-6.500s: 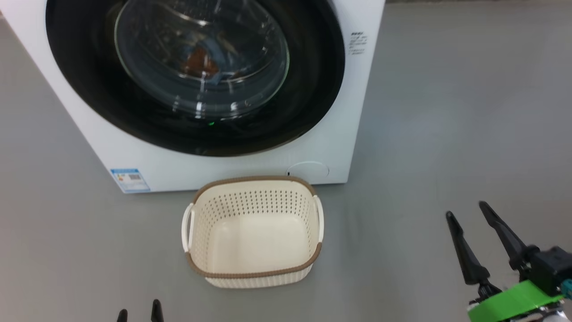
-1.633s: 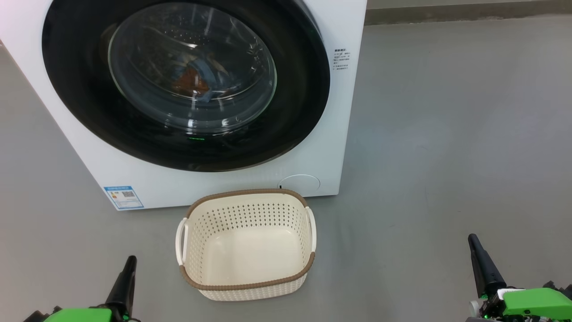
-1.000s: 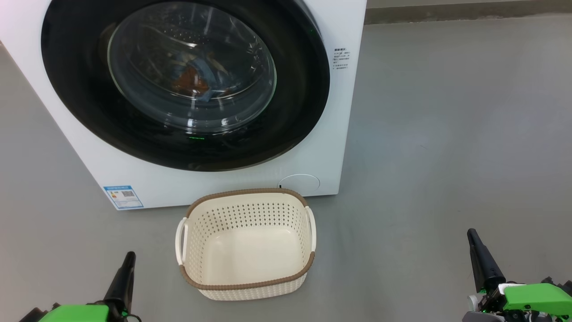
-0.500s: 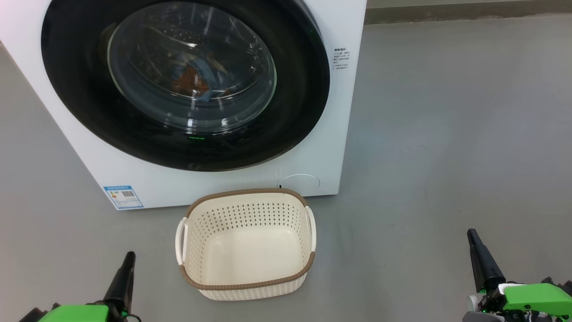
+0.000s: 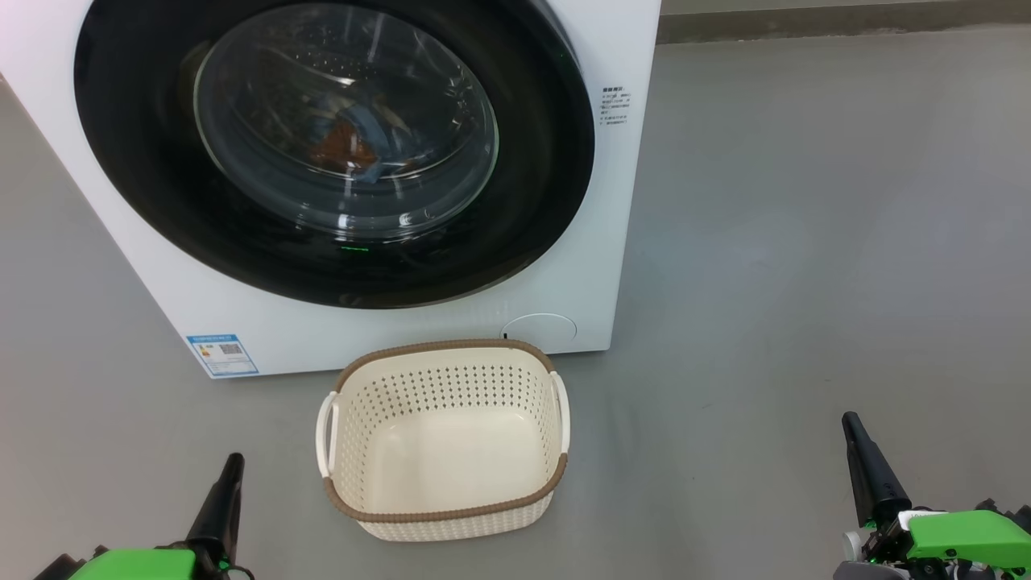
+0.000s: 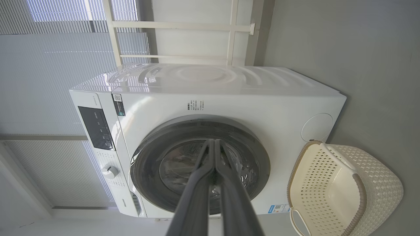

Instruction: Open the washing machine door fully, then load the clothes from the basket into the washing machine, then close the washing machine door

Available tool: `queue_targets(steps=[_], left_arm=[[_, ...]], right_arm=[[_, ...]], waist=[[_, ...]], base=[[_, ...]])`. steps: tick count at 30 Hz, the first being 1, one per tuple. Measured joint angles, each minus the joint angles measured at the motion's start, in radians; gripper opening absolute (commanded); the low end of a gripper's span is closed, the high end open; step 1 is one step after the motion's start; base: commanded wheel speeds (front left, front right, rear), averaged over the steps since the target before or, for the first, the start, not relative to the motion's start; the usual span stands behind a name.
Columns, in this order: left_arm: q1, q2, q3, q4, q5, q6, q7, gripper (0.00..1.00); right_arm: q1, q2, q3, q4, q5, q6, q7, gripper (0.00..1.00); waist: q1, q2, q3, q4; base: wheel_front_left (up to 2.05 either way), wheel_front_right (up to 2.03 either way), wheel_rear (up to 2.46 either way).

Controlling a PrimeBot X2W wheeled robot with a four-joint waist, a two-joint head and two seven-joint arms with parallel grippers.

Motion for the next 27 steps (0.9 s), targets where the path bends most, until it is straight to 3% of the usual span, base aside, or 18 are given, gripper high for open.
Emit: queue_targets(steps=[27], left_arm=[[0.000,0.000,0.002,0.000,0.000,0.000,0.001,0.00]], right_arm=[[0.000,0.000,0.000,0.000,0.000,0.000,0.000,0.00]], waist=[[0.0000,0.0000,0.000,0.000]], base=[[0.00,0.00,0.00]])
